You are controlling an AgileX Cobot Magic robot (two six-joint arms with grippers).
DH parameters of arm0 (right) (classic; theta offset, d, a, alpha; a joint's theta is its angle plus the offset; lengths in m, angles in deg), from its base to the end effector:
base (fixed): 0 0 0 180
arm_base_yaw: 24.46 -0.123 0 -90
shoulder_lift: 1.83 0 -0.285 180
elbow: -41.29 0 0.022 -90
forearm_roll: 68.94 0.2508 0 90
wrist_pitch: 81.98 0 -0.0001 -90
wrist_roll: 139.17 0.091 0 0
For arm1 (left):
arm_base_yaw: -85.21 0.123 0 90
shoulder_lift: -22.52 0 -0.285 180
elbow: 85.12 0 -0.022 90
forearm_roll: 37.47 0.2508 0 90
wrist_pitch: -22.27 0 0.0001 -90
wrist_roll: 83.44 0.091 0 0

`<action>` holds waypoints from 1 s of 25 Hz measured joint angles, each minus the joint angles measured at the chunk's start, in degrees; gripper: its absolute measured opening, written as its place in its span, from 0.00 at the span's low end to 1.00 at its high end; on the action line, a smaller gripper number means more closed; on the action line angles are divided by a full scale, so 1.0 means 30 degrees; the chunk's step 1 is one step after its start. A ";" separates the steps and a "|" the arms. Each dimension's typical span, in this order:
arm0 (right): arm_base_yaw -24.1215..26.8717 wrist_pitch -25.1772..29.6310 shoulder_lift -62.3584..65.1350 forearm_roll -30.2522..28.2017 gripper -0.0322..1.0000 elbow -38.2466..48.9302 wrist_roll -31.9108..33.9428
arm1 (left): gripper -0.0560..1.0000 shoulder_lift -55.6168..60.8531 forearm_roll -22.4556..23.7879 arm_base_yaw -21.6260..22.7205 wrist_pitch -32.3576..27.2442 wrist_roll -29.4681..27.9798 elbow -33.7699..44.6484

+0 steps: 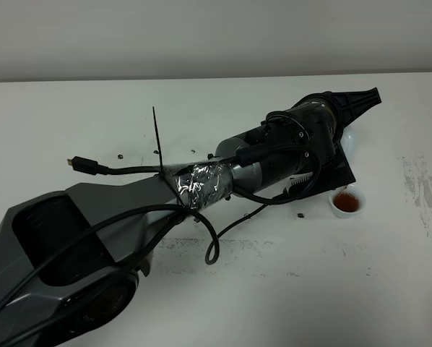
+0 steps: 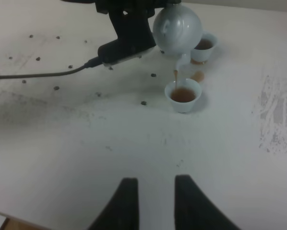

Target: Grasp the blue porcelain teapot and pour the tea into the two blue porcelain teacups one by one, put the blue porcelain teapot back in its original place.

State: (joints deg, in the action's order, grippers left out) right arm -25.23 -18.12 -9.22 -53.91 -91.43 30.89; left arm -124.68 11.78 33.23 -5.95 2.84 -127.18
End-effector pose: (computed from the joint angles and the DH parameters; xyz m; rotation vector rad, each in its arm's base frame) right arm -0.0127 0.0210 0.2814 -0.2161 2.0358 0.2149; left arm 0.3691 -0.4190 0.1850 2.3780 0.1506 1.1391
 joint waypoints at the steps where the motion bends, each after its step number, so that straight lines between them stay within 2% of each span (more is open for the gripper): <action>1: 0.0000 0.0000 0.0000 0.0000 0.24 0.0000 0.0000 | 0.14 0.0000 0.0000 0.0000 -0.0007 -0.0021 0.0000; 9: 0.0000 0.0000 0.0000 0.0000 0.24 0.0000 0.0000 | 0.14 0.0000 -0.0547 0.0000 -0.0075 -0.0057 0.0000; 15: 0.0000 0.0000 0.0000 0.0000 0.24 0.0000 0.0000 | 0.14 0.0000 -0.1934 0.0000 -0.0133 -0.0120 0.0000; 18: 0.0000 0.0000 0.0000 0.0000 0.24 0.0000 0.0000 | 0.14 0.0000 -0.2973 0.0000 -0.0243 -0.0980 0.0000; 21: 0.0000 0.0000 0.0000 0.0000 0.24 0.0000 0.0000 | 0.14 0.0024 -0.3563 0.0000 -0.0290 -0.3208 0.0000; 24: 0.0000 0.0000 0.0000 0.0000 0.24 0.0000 0.0000 | 0.14 0.0563 -0.3794 -0.0003 -0.1015 -0.6332 0.0021; 25: 0.0000 0.0000 0.0000 0.0000 0.24 0.0000 0.0000 | 0.14 0.0868 -0.3854 -0.0020 -0.1468 -0.8021 0.0021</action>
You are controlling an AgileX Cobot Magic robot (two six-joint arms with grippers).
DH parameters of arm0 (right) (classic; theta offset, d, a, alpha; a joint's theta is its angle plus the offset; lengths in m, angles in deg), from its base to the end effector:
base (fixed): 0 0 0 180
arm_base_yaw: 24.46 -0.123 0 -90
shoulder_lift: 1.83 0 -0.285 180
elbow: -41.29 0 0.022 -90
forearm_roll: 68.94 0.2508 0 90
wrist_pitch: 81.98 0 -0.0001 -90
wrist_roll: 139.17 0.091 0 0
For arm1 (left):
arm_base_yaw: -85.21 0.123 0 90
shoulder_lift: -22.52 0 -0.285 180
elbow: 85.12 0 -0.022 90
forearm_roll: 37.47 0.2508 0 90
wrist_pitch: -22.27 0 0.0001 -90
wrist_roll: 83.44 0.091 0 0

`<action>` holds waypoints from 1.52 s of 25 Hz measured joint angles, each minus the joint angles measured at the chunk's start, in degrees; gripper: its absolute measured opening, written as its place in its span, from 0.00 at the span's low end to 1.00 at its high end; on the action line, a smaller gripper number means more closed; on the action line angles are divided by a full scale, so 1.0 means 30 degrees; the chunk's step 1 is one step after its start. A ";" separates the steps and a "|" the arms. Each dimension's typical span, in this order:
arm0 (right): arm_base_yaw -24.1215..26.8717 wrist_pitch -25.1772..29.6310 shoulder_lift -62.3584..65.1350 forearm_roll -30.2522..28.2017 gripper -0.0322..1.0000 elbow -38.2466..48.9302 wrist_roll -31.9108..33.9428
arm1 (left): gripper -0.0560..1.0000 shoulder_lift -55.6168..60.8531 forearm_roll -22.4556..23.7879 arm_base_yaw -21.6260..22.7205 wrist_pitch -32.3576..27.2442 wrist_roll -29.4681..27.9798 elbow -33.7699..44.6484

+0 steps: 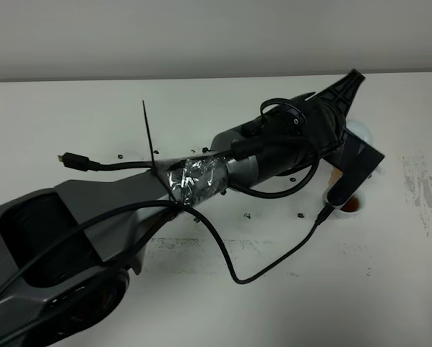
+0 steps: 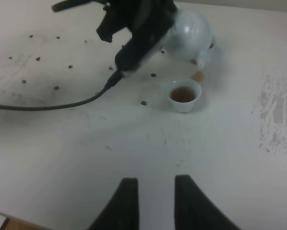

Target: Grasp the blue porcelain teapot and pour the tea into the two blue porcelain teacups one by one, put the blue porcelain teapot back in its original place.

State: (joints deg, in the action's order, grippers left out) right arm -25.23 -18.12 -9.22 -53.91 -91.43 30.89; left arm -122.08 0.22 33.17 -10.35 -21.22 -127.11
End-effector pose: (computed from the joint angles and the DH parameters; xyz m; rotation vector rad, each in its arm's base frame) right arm -0.0127 0.0210 0.2814 -0.2161 2.0358 0.2149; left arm 0.3608 -0.4137 0.2001 2.1795 0.8330 0.7709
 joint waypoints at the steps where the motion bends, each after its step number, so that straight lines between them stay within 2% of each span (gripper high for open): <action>1: 0.0000 0.0000 0.0000 0.0000 0.24 0.0000 0.0000 | 0.14 0.0435 -0.0091 0.0000 -0.0542 -0.1627 0.0000; 3: 0.0000 0.0000 0.0000 0.0000 0.24 0.0000 0.0000 | 0.14 0.1393 -0.0511 0.0000 -0.1758 -0.4679 0.0000; 6: 0.0000 0.0000 0.0000 0.0000 0.24 0.0000 0.0000 | 0.14 0.2831 -0.1498 0.0000 -0.4142 -1.0499 -0.0018; 8: 0.0000 0.0000 0.0000 0.0000 0.24 0.0000 0.0000 | 0.14 0.3367 -0.2438 0.0164 -0.5586 -1.3712 -0.0018; 11: 0.0000 0.0000 0.0000 0.0000 0.24 0.0000 0.0000 | 0.14 0.3558 -0.4426 0.0621 -0.7114 -1.6132 -0.0018; 17: 0.0000 0.0000 0.0000 0.0000 0.24 0.0000 0.0000 | 0.14 0.2090 -0.8350 0.1196 -0.7960 -1.6276 -0.0018; 20: 0.0000 0.0000 0.0000 0.0000 0.24 0.0000 0.0000 | 0.14 0.1448 -0.9478 0.1196 -0.7979 -1.6040 -0.0018; 38: 0.0000 0.0000 0.0000 0.0000 0.24 0.0000 0.0000 | 0.13 -0.0810 -0.9823 0.1412 -0.9452 -1.6081 -0.0018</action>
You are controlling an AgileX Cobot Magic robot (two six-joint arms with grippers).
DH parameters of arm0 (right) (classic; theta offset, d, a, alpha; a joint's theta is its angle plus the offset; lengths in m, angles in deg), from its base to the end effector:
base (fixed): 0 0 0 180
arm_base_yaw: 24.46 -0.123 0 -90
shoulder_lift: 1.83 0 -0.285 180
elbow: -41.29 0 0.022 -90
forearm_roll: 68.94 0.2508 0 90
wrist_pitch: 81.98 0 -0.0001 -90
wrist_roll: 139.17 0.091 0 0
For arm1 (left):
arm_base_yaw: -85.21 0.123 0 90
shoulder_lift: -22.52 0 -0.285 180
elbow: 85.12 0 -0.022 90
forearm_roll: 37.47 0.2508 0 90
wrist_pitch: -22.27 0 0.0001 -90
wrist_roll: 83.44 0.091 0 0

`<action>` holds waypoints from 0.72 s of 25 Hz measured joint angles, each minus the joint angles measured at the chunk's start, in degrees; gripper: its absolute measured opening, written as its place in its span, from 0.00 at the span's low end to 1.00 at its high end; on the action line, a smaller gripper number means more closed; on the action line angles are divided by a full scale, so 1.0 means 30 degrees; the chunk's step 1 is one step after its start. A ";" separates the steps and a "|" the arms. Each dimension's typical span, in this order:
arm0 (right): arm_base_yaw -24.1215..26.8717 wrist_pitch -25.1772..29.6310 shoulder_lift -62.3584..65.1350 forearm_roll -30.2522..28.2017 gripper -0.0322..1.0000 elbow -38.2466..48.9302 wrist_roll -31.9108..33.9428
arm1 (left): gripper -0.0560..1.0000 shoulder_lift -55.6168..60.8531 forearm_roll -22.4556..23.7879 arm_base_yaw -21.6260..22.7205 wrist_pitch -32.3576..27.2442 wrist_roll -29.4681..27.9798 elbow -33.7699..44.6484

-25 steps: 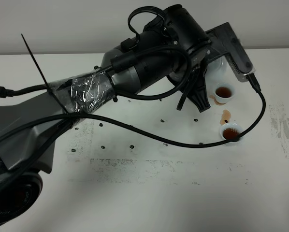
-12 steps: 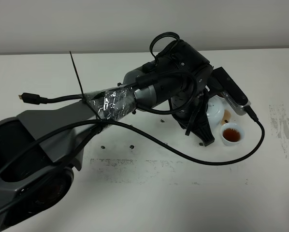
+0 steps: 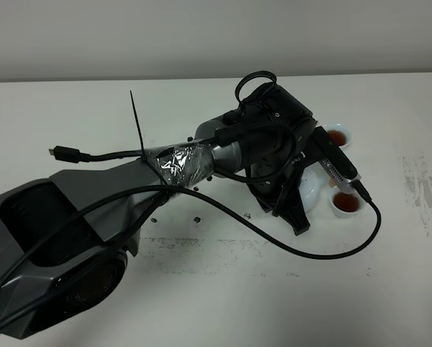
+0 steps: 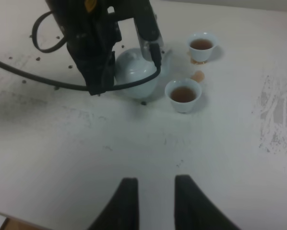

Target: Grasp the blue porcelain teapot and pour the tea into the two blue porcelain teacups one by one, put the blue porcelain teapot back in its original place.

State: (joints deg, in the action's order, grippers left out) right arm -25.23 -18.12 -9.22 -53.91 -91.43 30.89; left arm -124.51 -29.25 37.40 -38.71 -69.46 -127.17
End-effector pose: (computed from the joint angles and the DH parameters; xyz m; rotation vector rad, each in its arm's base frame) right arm -0.0127 0.0210 0.2814 -0.2161 2.0358 0.2149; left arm 0.3504 -0.3697 0.1470 1.5386 2.4199 0.0814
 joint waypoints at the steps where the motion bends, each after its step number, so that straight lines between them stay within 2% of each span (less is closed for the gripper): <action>1: 0.0000 0.0000 0.0000 0.0000 0.24 0.0000 0.0000 | 0.13 0.0000 0.0000 0.0016 0.0000 -0.0001 0.0000; 18: 0.0000 0.0000 0.0000 0.0000 0.24 0.0000 0.0000 | 0.13 0.1541 -0.0150 0.0773 -0.2242 -0.0039 0.0000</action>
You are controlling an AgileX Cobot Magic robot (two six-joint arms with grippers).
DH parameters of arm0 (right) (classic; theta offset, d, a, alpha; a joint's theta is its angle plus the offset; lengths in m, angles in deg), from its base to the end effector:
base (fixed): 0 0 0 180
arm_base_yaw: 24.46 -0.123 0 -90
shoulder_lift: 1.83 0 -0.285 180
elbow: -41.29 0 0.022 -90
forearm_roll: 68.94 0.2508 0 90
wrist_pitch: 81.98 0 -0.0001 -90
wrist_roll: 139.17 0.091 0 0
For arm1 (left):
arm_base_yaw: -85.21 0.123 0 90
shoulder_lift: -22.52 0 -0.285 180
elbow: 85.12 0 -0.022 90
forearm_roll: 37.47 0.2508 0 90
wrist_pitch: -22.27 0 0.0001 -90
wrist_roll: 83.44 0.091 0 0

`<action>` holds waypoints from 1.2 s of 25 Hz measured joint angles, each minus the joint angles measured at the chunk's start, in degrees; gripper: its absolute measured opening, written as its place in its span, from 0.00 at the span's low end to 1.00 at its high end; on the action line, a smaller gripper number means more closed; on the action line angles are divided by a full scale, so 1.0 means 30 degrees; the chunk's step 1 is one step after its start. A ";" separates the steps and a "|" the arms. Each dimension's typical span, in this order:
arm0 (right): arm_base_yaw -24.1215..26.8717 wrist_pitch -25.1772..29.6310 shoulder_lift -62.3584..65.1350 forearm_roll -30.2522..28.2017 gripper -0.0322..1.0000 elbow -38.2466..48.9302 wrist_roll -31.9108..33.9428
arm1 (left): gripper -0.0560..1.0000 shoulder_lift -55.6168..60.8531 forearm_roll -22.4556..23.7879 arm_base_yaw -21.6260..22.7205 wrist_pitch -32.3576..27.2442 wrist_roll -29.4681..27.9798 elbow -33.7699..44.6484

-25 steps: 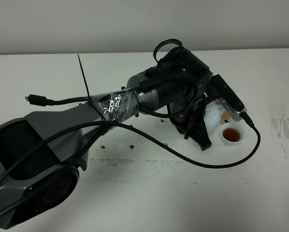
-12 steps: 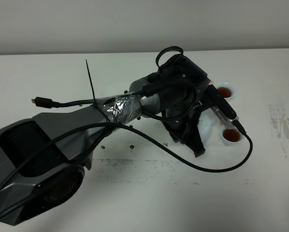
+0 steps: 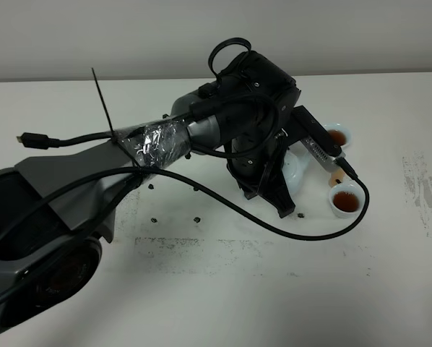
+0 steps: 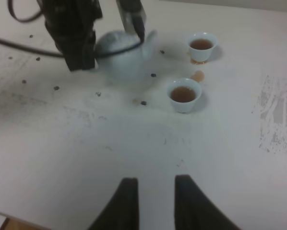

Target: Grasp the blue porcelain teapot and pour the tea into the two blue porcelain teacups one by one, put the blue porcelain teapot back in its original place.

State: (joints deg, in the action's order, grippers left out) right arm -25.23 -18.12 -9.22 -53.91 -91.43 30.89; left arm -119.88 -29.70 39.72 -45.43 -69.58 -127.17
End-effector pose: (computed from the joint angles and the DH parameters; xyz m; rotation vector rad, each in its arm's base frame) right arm -0.0127 0.0210 0.2814 -0.2161 2.0358 0.2149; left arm 0.3554 -0.3453 0.1852 1.4859 2.4951 0.1002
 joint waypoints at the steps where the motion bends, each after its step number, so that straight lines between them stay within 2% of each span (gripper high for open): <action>1: 0.0000 0.0000 0.0000 0.0000 0.24 0.0000 0.0000 | 0.13 0.0228 0.0008 0.0024 -0.0123 0.0000 0.0000; 13: 0.0000 0.0000 0.0000 0.0000 0.24 0.0000 0.0000 | 0.13 0.2027 0.0190 0.1013 -0.0211 0.0076 0.0000; 26: 0.0000 0.0000 0.0000 0.0015 0.24 0.0000 0.0000 | 0.13 0.2666 0.0246 0.1223 -0.0211 0.0102 0.0042; 28: 0.0000 0.0000 0.0000 0.0015 0.24 0.0000 0.0000 | 0.13 0.3362 0.0212 0.1302 -0.0053 -0.0019 0.0904; 30: 0.0000 0.0000 0.0000 0.0015 0.24 0.0000 0.0000 | 0.13 0.4589 0.0273 0.1298 0.1068 -0.0162 0.2905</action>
State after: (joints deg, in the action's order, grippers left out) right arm -25.23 -18.12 -9.22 -53.87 -91.43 30.89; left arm -106.12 -28.89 43.62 -42.23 -70.07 -118.45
